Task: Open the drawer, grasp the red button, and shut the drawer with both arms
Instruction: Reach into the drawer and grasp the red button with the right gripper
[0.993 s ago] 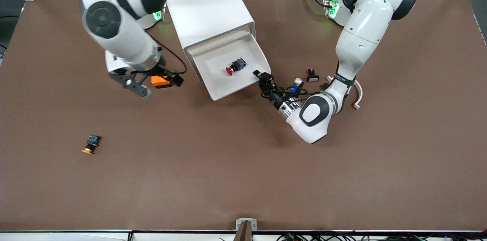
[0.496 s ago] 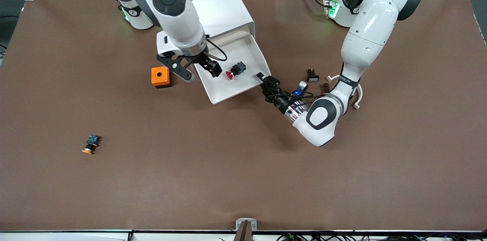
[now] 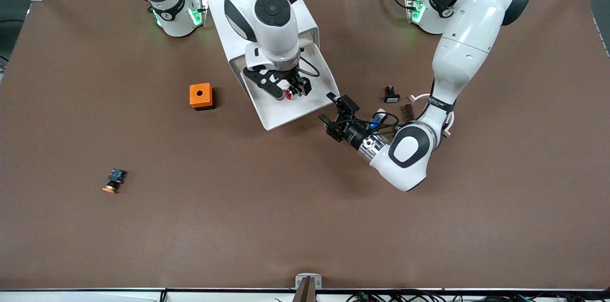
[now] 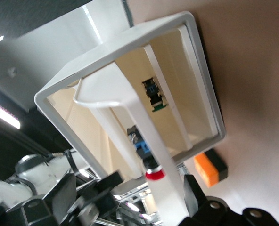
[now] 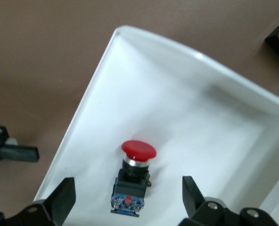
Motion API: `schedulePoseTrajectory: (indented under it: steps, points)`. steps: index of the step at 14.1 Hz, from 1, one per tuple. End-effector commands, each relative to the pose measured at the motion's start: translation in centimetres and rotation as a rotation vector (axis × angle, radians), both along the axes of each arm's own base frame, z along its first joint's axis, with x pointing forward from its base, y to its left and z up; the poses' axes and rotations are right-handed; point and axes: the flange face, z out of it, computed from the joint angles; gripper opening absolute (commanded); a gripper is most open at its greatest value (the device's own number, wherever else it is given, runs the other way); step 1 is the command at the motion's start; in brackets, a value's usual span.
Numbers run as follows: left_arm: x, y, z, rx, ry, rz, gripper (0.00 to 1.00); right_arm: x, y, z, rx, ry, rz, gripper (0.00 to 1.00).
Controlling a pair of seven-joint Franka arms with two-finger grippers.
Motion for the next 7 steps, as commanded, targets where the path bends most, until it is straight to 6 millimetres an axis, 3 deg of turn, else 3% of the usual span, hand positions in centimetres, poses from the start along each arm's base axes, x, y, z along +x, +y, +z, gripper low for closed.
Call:
schedulePoseTrajectory:
  steps: [1, 4, 7]
  points:
    - [0.8, 0.2, 1.9, -0.150, -0.149, -0.037, 1.00, -0.2, 0.7, -1.0, -0.021, -0.026, -0.007, 1.00]
    - [1.7, 1.0, 3.2, -0.197, -0.320, -0.115, 1.00, -1.4, 1.5, -3.4, -0.050, -0.012, 0.006, 1.00]
    - [1.9, 1.8, 6.0, -0.280, -0.526, -0.236, 1.00, -2.0, 1.7, -4.7, -0.037, -0.027, -0.006, 1.00]
